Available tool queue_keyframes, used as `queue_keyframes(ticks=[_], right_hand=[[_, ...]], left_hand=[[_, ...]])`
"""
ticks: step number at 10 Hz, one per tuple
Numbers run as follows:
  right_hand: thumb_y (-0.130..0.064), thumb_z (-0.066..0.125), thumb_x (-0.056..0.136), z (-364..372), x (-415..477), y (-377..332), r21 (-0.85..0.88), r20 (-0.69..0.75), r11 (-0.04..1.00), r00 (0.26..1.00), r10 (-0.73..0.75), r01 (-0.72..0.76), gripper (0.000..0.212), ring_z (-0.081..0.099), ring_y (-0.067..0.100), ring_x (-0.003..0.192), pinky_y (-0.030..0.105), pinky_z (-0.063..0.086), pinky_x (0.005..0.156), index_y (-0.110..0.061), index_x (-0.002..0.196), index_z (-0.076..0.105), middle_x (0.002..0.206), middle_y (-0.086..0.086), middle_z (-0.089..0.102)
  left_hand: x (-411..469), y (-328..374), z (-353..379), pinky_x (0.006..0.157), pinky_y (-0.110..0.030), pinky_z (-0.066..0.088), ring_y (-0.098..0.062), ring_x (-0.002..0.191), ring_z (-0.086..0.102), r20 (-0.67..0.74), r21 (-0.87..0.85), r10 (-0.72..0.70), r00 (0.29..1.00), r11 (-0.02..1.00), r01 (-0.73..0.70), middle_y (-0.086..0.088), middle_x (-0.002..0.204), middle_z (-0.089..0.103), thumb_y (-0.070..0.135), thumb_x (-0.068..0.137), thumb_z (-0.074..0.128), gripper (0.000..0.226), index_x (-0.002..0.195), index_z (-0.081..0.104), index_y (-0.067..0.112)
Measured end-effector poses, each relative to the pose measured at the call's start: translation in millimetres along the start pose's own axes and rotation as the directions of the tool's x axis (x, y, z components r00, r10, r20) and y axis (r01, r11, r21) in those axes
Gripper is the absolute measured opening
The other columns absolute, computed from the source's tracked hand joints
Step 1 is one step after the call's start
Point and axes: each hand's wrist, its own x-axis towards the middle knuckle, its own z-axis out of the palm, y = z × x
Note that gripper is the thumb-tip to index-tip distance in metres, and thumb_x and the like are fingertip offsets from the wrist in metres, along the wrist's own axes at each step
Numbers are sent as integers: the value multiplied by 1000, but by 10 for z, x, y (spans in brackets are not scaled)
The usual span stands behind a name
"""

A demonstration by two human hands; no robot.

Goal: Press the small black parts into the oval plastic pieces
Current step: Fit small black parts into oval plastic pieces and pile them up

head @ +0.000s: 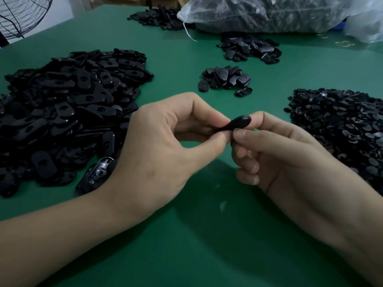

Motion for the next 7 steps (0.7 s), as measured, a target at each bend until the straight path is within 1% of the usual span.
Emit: queue_keyframes(ticks=[1,2,5,6,7], right_hand=[[-14,73,72,-7,16,-2,62,34,998,999,28,-30,15,46,11,50,22,43,48,-15,84,63,64,3,59],[-14,73,73,-21,27,4,94,50,995,998,31,-35,16,47,11,51,22,44,50,-15,85,62,64,2,59],[-15,72,73,-10,15,-3,86,67,996,998,3,-9,16,48,10,53,21,42,53,-15,86,61,65,2,58],[-15,72,73,-5,12,-2,76,61,997,998,8,-13,13,49,10,53,21,42,53,-16,83,64,65,1,59],[-15,72,74,0,2,-12,78,66,997,998,17,-22,11,49,10,53,21,43,54,-16,82,66,66,1,59]], left_hand=[[-11,5,1,77,-20,59,-10,82,77,-14,56,36,999,998,-35,9,90,79,6,83,81,19,87,70,21],[-17,22,5,78,-20,59,-8,82,77,-22,83,50,998,995,-48,10,90,79,6,83,81,18,87,71,20],[-20,50,6,77,-22,60,-9,81,77,-31,84,42,999,996,-40,8,90,80,5,84,81,16,87,72,17],[-26,45,0,78,-26,61,-11,86,76,-7,95,39,999,995,-38,5,97,78,7,85,80,18,90,71,23],[-19,60,-17,83,-30,61,-14,91,75,9,98,32,999,995,-33,3,102,76,9,86,80,24,93,69,29]])
